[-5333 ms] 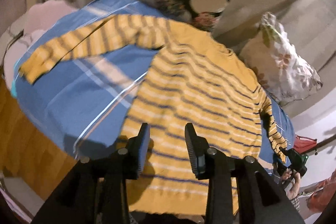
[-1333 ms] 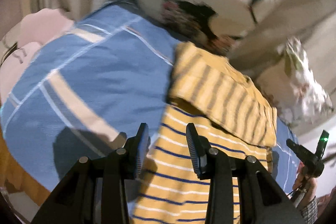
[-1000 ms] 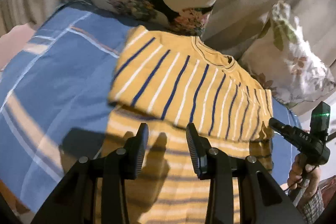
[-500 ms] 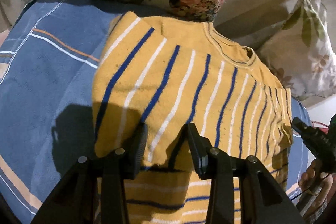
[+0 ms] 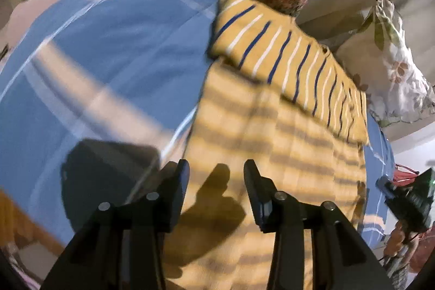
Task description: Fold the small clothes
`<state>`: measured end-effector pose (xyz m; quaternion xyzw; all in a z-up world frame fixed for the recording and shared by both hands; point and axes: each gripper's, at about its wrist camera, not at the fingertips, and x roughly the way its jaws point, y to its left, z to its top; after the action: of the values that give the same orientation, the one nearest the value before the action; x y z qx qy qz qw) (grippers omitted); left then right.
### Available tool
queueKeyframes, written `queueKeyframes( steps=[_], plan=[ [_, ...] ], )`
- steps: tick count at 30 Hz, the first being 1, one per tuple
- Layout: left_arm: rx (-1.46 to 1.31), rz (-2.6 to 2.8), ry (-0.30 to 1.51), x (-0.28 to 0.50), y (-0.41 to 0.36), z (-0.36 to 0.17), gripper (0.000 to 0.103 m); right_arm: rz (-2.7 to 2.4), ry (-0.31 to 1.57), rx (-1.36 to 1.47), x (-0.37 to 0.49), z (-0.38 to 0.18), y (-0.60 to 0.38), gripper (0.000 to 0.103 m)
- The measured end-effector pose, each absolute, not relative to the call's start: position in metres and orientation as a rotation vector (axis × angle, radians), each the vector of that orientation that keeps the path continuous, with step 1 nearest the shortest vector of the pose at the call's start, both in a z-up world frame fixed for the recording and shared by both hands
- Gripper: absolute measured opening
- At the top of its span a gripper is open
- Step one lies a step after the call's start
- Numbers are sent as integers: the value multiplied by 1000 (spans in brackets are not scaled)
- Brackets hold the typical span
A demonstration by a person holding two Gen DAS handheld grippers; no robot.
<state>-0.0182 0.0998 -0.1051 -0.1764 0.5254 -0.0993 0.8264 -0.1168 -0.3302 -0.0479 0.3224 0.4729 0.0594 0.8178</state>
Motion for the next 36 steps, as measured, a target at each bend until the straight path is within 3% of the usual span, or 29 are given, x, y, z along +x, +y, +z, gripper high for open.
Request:
queueKeyframes(
  steps=[6, 9, 28, 30, 32, 36],
  plan=[
    [-446, -212, 1144, -82, 107, -133, 42, 168, 1137, 717, -187, -92, -326, 19],
    [-488, -247, 1114, -102, 109, -133, 52, 236, 1165, 743, -198, -105, -309, 19],
    [-684, -386, 1213, -139, 93, -175, 52, 347, 1222, 840, -216, -119, -268, 39],
    [-694, -393, 1213, -139, 95, -174, 39, 346, 1227, 833, -217, -120, -267, 39],
    [-673, -390, 1216, -140, 95, -171, 19, 335, 1211, 836, -219, -118, -270, 39],
    [-692, -390, 1176, -149, 106, -160, 19, 274, 1152, 856, -227, -112, -284, 39]
  ],
)
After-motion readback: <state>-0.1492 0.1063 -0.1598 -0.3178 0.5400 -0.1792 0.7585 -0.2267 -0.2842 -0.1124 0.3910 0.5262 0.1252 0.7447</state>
